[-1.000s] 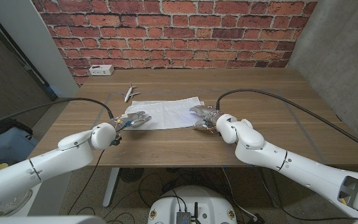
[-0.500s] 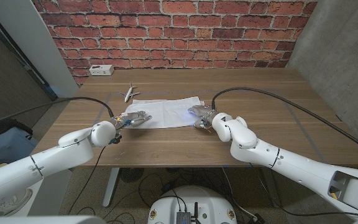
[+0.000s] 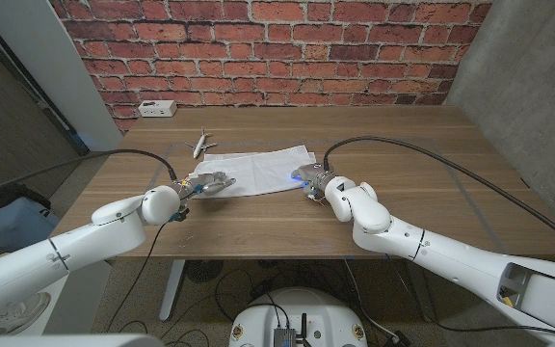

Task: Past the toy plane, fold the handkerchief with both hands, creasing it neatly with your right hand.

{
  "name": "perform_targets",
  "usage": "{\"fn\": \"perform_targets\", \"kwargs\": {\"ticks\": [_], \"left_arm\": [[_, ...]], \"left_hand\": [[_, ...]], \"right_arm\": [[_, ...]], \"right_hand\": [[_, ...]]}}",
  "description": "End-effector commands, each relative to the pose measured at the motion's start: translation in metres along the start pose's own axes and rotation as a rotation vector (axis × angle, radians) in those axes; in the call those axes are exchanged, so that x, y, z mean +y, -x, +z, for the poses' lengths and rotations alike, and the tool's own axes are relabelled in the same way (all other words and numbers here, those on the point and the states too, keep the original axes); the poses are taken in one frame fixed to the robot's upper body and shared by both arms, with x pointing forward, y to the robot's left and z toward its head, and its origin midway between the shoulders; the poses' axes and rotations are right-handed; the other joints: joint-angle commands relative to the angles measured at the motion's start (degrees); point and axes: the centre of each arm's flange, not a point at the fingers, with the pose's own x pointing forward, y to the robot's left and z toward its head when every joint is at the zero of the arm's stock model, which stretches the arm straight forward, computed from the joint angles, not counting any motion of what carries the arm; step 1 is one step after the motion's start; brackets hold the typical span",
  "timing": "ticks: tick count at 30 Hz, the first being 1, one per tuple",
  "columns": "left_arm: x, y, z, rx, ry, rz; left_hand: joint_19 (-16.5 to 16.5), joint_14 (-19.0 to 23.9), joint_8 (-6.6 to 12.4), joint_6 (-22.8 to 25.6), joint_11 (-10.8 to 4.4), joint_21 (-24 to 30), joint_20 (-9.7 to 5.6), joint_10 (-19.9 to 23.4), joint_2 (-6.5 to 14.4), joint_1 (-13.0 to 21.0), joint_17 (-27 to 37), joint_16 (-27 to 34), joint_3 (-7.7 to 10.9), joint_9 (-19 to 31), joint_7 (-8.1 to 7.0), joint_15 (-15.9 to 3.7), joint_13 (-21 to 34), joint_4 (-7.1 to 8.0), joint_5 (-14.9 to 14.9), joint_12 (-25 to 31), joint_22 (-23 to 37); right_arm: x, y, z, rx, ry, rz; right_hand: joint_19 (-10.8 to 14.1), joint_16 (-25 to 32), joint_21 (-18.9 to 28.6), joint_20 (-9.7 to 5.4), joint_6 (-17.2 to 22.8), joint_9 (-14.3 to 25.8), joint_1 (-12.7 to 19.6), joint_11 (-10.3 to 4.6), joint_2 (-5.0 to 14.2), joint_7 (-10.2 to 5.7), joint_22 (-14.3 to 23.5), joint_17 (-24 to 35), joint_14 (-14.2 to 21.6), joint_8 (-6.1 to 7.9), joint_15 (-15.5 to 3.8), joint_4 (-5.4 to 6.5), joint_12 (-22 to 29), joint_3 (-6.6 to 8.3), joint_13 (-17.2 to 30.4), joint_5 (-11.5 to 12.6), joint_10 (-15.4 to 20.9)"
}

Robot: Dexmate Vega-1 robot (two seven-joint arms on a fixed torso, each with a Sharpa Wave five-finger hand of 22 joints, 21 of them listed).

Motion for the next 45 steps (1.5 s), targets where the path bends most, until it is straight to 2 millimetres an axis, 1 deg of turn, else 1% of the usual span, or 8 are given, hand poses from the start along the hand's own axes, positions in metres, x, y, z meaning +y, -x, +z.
{"fn": "perform_targets", "kwargs": {"ticks": [1,4,10,13,16,20,26,45], "left_arm": [[0.000,0.003,0.003,-0.006,0.000,-0.003],[0.001,0.004,0.006,-0.015,-0.006,0.000],[0.002,0.004,0.010,-0.031,-0.011,-0.006],[0.002,0.003,0.013,-0.041,-0.014,-0.009],[0.003,0.003,0.015,-0.049,-0.018,-0.011],[0.004,0.003,0.018,-0.056,-0.022,-0.010],[0.004,0.002,0.022,-0.066,-0.032,-0.017],[0.002,-0.002,0.026,-0.076,-0.047,-0.033]], "left_hand": [[0.3,0.2,0.56,0.4,-0.13,0.1,0.02,0.5,0.1,-0.7,0.1,0.4,-0.30,-0.1,0.22,-0.10,0.1,0.03,0.4,0.3,0.3],[0.3,0.2,0.56,0.4,-0.18,0.0,0.03,0.5,0.1,-0.8,0.1,0.3,-0.35,-0.1,0.22,-0.11,0.1,0.02,0.5,0.3,0.3],[0.4,0.4,0.58,0.6,-0.13,0.0,0.06,0.6,0.2,-1.0,0.1,0.4,-0.46,-0.1,0.20,-0.11,0.1,0.01,0.6,0.4,0.3],[0.5,0.5,0.65,0.8,-0.06,-0.1,0.14,0.8,0.2,-1.0,0.1,0.4,-0.51,-0.1,0.15,-0.17,0.1,-0.01,0.6,0.4,0.3],[0.6,0.6,0.68,0.9,-0.07,-0.1,0.16,0.8,0.2,-1.1,0.1,0.4,-0.55,-0.1,0.07,-0.15,0.1,-0.03,0.6,0.4,0.3],[0.7,0.7,0.69,1.1,-0.12,-0.1,0.23,0.9,0.2,-1.2,0.1,0.4,-0.62,-0.1,0.06,-0.13,0.1,-0.07,0.7,0.4,0.3],[0.8,0.7,0.69,1.2,0.04,-0.2,0.25,1.0,0.2,-1.3,0.1,0.4,-0.70,-0.1,0.09,-0.12,0.1,-0.10,0.8,0.5,0.2],[1.0,0.8,0.63,1.4,-0.21,-0.5,0.18,1.1,-0.1,-1.5,0.1,0.2,-1.03,-0.1,-0.01,-0.31,0.1,-0.40,1.0,0.4,0.2]], "right_arm": [[0.005,-0.003,-0.009,0.008,-0.015,-0.061],[0.004,0.000,-0.011,0.004,-0.010,-0.104],[0.002,0.009,-0.014,-0.012,0.011,-0.200],[0.001,0.013,-0.016,-0.022,0.037,-0.256],[-0.002,0.016,-0.017,-0.030,0.068,-0.304],[-0.007,0.018,-0.019,-0.050,0.102,-0.343],[-0.020,0.017,-0.021,-0.096,0.167,-0.388],[-0.065,0.008,-0.006,-0.241,0.336,-0.485]], "right_hand": [[5.9,5.6,5.3,-4.53,12.8,0.3,-0.4,1.53,1.24,2.55,1.3,2.3,11.2,3.08,-9.82,1.24,2.9,-0.80,0.4,1.2,11.4],[6.2,8.2,7.0,-2.87,17.8,0.3,-2.6,2.24,1.27,3.56,1.6,3.9,15.7,4.00,-9.41,2.57,4.0,-1.88,0.5,0.9,15.9],[4.9,9.8,8.5,-1.36,25.4,0.5,-5.1,1.11,1.62,3.58,1.7,5.2,19.4,5.64,-9.96,3.75,5.4,-2.24,0.8,0.2,21.9],[4.6,11.8,9.3,-1.63,27.1,0.6,-3.5,1.04,1.75,3.39,1.7,7.0,21.4,5.70,-10.77,2.19,5.7,-1.95,1.2,-0.2,23.5],[3.6,14.4,11.1,-2.57,29.0,1.0,1.1,0.58,1.40,2.69,2.1,10.0,23.7,5.56,-11.25,-0.66,6.5,-1.35,2.2,-0.8,25.7],[2.4,16.5,13.5,-3.75,31.1,1.6,5.1,-0.16,0.90,2.39,2.8,12.9,25.6,5.71,-11.36,-1.03,7.9,-1.42,3.5,-1.1,28.5],[2.1,17.5,15.6,-5.08,32.0,2.0,6.9,-0.53,0.87,2.34,3.2,14.7,27.4,5.69,-11.38,-0.59,8.9,-1.72,4.5,-1.4,30.2],[1.3,16.7,17.9,-5.25,32.4,2.4,7.9,-0.92,0.38,1.88,3.4,15.7,27.9,5.32,-11.37,-0.30,9.4,-2.08,5.6,-1.5,30.3]]}}
